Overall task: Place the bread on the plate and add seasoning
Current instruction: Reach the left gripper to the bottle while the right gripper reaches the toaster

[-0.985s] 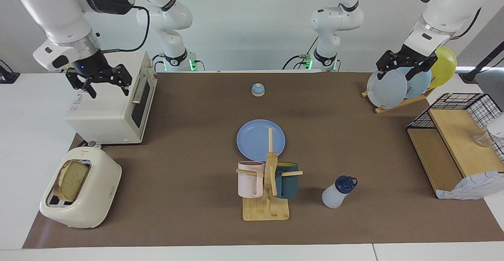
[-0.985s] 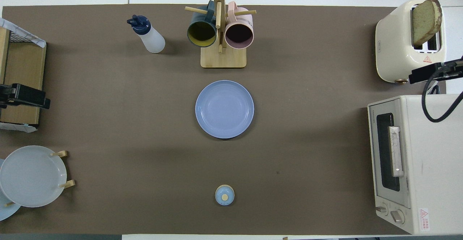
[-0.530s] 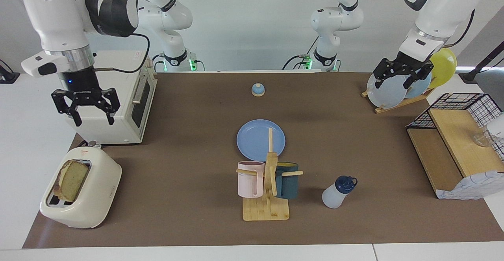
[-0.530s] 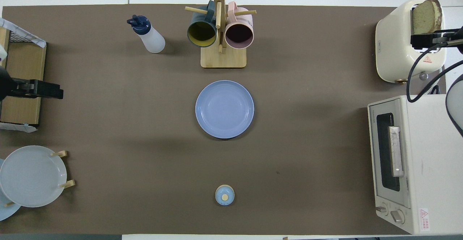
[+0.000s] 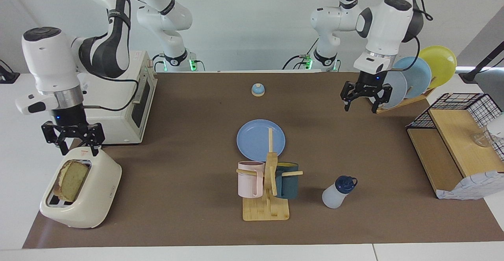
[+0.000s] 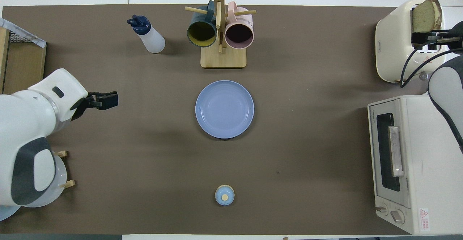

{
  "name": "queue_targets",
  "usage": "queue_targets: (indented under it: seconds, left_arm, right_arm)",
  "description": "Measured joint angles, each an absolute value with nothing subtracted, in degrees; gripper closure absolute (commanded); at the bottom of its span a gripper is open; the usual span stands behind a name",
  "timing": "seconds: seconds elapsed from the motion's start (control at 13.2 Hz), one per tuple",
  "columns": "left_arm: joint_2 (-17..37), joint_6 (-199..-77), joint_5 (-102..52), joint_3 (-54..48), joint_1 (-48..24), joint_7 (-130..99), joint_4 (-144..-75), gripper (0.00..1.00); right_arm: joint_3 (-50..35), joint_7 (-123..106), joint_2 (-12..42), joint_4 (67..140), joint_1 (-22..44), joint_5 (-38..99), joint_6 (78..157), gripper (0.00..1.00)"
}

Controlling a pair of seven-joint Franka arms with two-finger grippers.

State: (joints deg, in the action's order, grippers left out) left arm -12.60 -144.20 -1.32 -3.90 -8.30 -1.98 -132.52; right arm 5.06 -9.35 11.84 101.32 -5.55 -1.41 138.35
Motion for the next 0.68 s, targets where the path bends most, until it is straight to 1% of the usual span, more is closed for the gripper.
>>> queue_targets:
  seconds: [0.15, 0.3, 0.38, 0.45, 0.53, 0.61, 0.68]
  left_arm:
    - [-10.99, -157.79, -1.32, -3.89, -9.47, -3.86, -138.88, 0.00]
    - [-6.69, -169.60, -1.32, -3.92, -10.89, -6.07, -141.81, 0.00]
    - [-4.10, -174.39, -1.32, -3.93, -11.37, -6.74, -142.02, 0.00]
    - [-1.41, -178.97, -1.32, -3.92, -11.65, -7.02, -142.00, 0.00]
    - [0.89, -182.54, -1.33, -3.91, -11.76, -7.09, -141.96, 0.00]
    - [2.96, -185.06, -1.59, -3.91, -11.93, -7.21, -141.68, 0.00]
    - [4.56, -186.29, -2.22, -3.90, -12.14, -7.22, -140.85, 0.00]
  right_arm:
    - [5.06, -11.32, 13.36, 101.33, -6.30, -1.41, 141.51, 0.19]
    - [5.08, -13.01, 14.95, 101.29, -7.02, -1.49, 144.44, 0.47]
    - [5.05, -13.53, 15.27, 101.16, -7.04, -1.67, 145.17, 0.56]
    - [4.93, -14.63, 15.33, 100.66, -6.98, -1.86, 145.49, 0.66]
    - [4.81, -16.01, 15.32, 100.13, -6.90, -1.92, 145.50, 0.84]
    - [4.74, -17.58, 15.32, 99.76, -6.88, -1.94, 145.50, 1.00]
    - [4.73, -19.26, 15.33, 99.53, -6.88, -1.98, 145.50, 1.00]
